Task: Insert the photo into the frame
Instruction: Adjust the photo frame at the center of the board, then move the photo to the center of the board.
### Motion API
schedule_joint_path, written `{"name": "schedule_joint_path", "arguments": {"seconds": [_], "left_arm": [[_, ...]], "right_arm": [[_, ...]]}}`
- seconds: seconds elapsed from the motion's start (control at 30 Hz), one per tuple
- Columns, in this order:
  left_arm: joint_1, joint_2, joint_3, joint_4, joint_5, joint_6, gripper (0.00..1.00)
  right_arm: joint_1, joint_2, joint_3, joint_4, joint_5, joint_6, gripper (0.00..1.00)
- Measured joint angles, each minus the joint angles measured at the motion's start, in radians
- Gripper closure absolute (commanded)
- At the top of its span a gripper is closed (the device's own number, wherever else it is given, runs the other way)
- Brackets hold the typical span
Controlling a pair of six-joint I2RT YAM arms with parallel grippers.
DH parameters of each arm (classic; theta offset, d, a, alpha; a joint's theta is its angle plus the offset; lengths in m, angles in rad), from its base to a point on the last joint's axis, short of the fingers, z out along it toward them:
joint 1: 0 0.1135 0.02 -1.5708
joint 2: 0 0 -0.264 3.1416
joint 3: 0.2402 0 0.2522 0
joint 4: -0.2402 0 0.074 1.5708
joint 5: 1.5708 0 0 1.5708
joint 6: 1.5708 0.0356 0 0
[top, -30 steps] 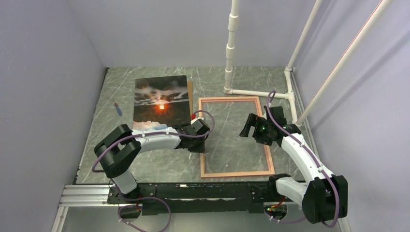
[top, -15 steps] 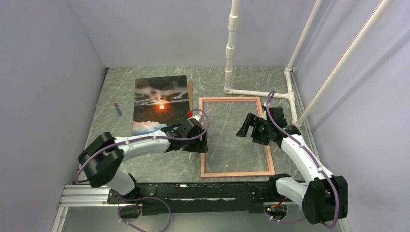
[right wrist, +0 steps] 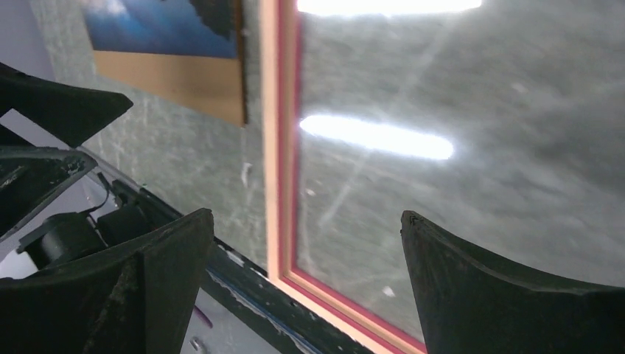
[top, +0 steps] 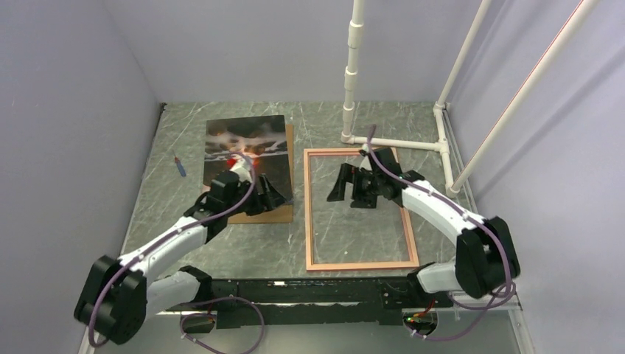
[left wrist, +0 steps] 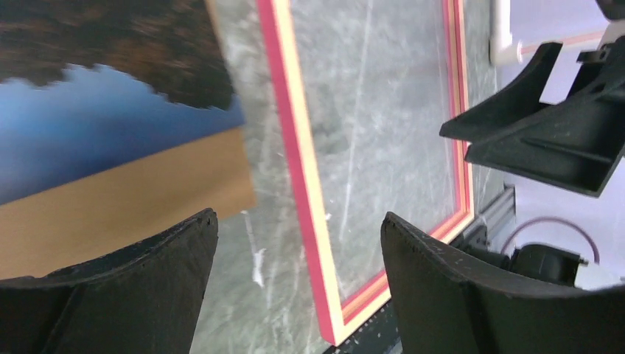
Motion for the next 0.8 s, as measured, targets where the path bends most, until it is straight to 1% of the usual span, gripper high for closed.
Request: {"name": "schedule_joint_path", "arguments": {"seconds": [0.13, 0.2, 0.27, 0.37, 0.53, 0.63, 0.8], "left_arm": [[0.144, -0.131, -0.032, -0.071, -0.011, 0.021, 0.15], [0.201, -0.194, -0.031, -0.129, -0.053, 0.047, 0.15], [0.23, -0.244, -0.022, -0.205, -0.119, 0.075, 0.15], [0.24, -0.296, 0.013, -0.346, -0.258, 0.124, 0.15], [0.242, -0.284, 0.087, -0.503, -0.444, 0.18, 0.16], [0.243, -0.256, 0.111, -0.549, -0.496, 0.198, 0.16], [0.244, -0.24, 0.112, -0.584, -0.509, 0.208, 0.17]], "right_arm": [[0.096, 0.141, 0.134, 0.034, 0.003, 0.021, 0.0], [0.137, 0.219, 0.209, 0.046, 0.008, 0.026, 0.0], [0.169, 0.289, 0.28, 0.05, 0.012, 0.027, 0.01], [0.217, 0.413, 0.402, 0.06, 0.023, 0.03, 0.04], [0.269, 0.567, 0.547, 0.06, 0.037, 0.034, 0.18], [0.291, 0.642, 0.616, 0.057, 0.05, 0.036, 0.23], [0.316, 0.73, 0.694, 0.016, 0.09, 0.037, 0.31]]}}
